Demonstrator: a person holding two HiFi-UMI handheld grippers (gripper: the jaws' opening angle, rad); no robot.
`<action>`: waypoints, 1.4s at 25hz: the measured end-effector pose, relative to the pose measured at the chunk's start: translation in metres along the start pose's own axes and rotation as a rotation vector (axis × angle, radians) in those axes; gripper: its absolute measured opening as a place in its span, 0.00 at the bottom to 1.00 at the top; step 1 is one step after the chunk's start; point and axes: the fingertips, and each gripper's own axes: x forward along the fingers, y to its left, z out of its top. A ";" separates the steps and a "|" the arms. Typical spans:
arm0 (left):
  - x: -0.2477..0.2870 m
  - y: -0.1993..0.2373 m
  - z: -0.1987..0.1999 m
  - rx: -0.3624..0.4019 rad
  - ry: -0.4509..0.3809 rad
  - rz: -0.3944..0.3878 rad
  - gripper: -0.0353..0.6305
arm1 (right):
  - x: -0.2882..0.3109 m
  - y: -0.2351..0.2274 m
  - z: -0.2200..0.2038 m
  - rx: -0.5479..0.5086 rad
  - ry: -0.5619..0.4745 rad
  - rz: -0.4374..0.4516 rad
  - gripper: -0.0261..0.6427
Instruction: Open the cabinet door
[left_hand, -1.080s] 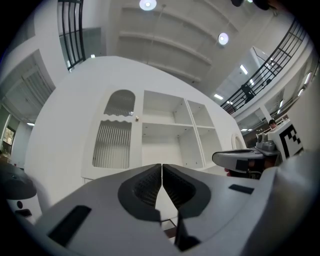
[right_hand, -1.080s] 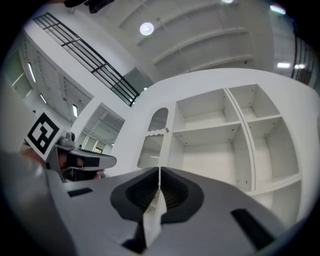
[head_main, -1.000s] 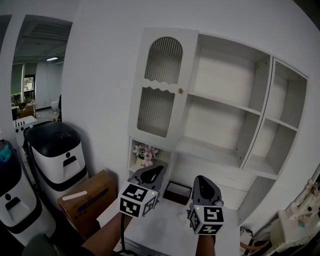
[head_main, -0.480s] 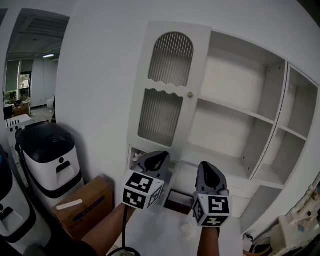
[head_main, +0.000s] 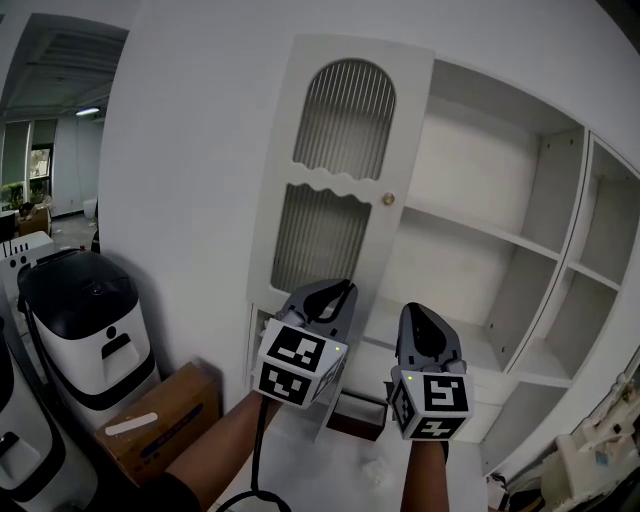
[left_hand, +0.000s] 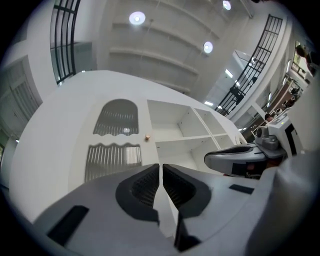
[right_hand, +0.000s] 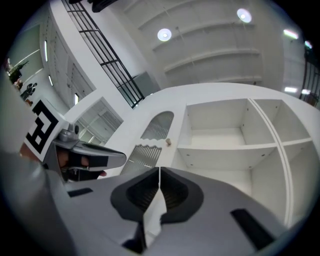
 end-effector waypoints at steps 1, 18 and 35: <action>0.004 -0.001 0.001 0.012 -0.002 0.007 0.07 | 0.002 -0.003 0.000 -0.008 0.003 0.005 0.07; 0.107 0.034 0.065 0.153 -0.038 0.045 0.31 | 0.047 -0.046 0.029 -0.028 -0.064 0.015 0.07; 0.167 0.047 0.070 0.200 -0.055 0.109 0.21 | 0.060 -0.073 -0.025 -0.081 0.027 -0.017 0.07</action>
